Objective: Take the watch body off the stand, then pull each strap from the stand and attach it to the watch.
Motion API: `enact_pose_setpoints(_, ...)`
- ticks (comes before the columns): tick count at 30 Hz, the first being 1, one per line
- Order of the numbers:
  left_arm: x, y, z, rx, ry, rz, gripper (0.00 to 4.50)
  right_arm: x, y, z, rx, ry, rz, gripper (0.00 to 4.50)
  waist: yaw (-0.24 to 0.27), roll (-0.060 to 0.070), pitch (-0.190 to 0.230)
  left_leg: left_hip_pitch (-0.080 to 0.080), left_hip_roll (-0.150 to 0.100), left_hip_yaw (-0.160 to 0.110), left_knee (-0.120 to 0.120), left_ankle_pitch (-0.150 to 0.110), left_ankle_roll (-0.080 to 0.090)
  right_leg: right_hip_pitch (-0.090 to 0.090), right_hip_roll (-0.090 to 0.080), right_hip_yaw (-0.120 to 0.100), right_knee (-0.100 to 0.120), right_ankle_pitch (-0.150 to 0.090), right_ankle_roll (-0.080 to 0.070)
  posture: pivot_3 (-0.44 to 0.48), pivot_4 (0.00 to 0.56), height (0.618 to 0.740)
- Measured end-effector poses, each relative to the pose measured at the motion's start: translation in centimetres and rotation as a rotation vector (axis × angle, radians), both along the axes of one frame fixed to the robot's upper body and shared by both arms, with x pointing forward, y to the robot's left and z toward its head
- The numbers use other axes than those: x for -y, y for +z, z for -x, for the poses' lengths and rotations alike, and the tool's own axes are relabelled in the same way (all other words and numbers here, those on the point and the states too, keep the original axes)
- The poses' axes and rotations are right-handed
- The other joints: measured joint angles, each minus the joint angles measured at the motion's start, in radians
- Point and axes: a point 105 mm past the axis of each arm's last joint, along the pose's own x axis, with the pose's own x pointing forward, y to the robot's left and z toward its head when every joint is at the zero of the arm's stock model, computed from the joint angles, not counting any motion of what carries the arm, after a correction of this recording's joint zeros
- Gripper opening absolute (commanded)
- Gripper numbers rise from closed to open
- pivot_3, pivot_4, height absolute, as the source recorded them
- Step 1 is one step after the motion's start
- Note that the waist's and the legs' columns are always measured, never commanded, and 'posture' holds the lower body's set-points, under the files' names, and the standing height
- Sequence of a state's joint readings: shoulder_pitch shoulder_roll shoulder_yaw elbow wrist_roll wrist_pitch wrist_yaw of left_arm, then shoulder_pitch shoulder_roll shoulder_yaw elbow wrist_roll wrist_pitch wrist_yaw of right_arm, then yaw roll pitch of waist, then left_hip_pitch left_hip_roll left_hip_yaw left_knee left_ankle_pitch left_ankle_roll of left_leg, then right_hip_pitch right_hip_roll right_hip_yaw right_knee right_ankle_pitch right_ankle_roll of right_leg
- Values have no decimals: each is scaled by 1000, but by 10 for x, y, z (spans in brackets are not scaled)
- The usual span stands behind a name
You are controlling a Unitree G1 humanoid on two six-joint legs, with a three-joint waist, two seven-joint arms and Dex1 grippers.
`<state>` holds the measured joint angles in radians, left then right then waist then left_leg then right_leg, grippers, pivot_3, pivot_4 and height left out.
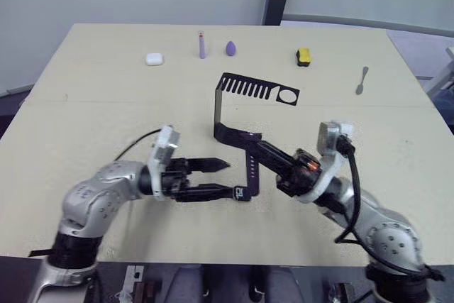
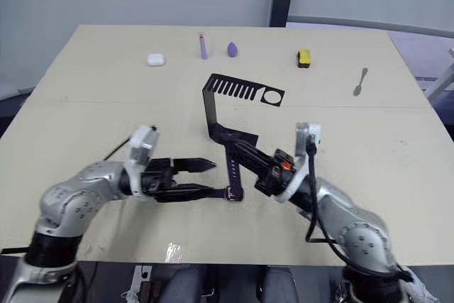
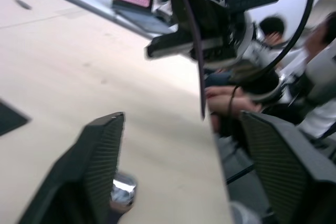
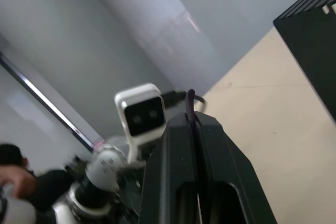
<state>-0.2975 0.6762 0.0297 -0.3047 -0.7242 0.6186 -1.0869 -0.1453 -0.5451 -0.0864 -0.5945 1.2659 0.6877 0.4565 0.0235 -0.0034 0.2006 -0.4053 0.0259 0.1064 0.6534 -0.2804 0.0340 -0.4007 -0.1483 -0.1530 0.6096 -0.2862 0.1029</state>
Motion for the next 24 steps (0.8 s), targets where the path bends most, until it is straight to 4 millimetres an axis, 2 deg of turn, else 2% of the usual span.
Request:
enact_pose_setpoints(1,-12,-2,0,56,28,-45,4402,16,-6,-2,22,-52,86,0,1,0,0,0,0,1,0,0,0,0,0,0,-1,0,0,0,150,740)
enact_pose_setpoints(4,-38,-11,-5,179,76,-158,4402,42,-15,0,74,-114,234,0,4,0,0,0,0,2,0,-1,1,-1,0,0,-2,0,0,0,150,740)
enact_pose_setpoints(7,-84,-35,-12,213,191,-299,4402,75,-43,12,118,-137,506,0,6,0,0,-1,1,5,-2,-3,2,-2,0,0,-4,0,0,0,150,740)
enact_pose_setpoints(9,-96,-40,-15,236,227,-312,4402,87,-53,17,148,-136,587,0,5,-1,0,-1,1,6,-1,-3,3,-2,0,0,-4,1,0,0,150,740)
enact_pose_setpoints(11,-99,-39,-14,305,210,-322,4402,102,-55,22,157,-182,585,0,6,-1,0,-1,2,6,0,-3,3,-2,-1,0,-5,2,1,0,150,740)
enact_pose_setpoints(14,-93,-35,-14,373,188,-301,4402,126,-61,27,125,-253,599,0,6,-1,0,0,2,7,0,-3,4,-1,-1,1,-6,4,1,0,150,740)
enact_pose_setpoints(17,-71,-29,-16,381,146,-264,4402,133,-65,29,129,-268,618,0,4,-1,0,0,3,7,1,-3,4,-1,-1,2,-6,6,0,0,150,740)
enact_pose_setpoints(19,-47,-25,-12,362,84,-238,4402,131,-62,27,157,-275,601,0,2,-1,0,2,3,8,0,-2,4,-1,-1,3,-5,6,0,0,150,740)
enact_pose_setpoints(21,-33,-24,-8,349,40,-228,4402,126,-61,24,171,-265,588,0,-3,-1,0,3,4,10,0,-2,3,-1,0,6,-4,6,0,0,150,740)
enact_pose_setpoints(24,3,-36,-9,342,-63,-304,4402,108,-60,18,194,-201,554,0,1,0,0,4,4,12,0,-1,0,-2,3,7,-3,6,-1,0,150,740)
